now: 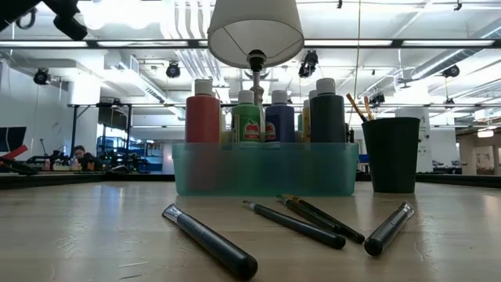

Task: Pick & Place Paint Supplies
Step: Put the black paint brush into the black cup

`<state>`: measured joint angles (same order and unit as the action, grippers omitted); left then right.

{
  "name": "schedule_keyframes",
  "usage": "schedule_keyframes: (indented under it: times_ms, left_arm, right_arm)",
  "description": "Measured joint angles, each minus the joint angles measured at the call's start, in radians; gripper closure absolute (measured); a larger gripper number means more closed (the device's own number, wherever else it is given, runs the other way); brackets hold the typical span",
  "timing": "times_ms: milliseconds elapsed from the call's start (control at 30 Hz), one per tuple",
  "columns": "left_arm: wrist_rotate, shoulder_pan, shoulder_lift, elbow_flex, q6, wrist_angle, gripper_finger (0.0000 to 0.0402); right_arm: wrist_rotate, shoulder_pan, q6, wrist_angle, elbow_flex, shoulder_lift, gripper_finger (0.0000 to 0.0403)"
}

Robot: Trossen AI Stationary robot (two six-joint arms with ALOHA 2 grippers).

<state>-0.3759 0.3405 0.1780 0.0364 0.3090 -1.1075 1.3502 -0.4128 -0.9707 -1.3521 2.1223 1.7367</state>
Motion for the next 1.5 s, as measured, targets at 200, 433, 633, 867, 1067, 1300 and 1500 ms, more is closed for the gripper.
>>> schedule_keyframes:
  times_ms: [200,433,633,867,1067,1300,1500]
  left_arm:
    - [0.0,0.0,0.002,0.001,0.133,0.046,0.0092]
    - [-0.068,-0.001,0.068,0.111,0.217,0.339,0.0092]
    - [-0.098,-0.003,0.183,0.323,0.353,0.588,0.0092]
    - [-0.214,-0.013,0.391,0.644,0.555,1.161,0.0096]
    - [-0.124,-0.038,0.545,0.874,0.712,1.492,0.0097]
    - [0.021,-0.082,0.669,0.983,0.757,1.552,0.0097]
    - [0.255,-0.234,0.74,1.002,0.711,1.428,0.0097]
  right_arm:
    - [0.0,0.0,0.01,0.001,0.0,0.0,0.0395]
    - [-0.013,-0.008,0.034,0.001,0.0,0.0,0.0395]
    - [-0.02,-0.013,0.033,0.002,0.0,0.0,0.0395]
    - [-0.068,-0.017,0.048,0.008,0.0,-0.001,0.0395]
    - [-0.071,-0.028,0.047,0.009,-0.011,-0.001,0.0395]
    - [-0.069,-0.041,0.023,0.025,-0.038,-0.001,0.0395]
    - [-0.07,-0.047,0.027,0.03,-0.065,-0.001,0.0395]
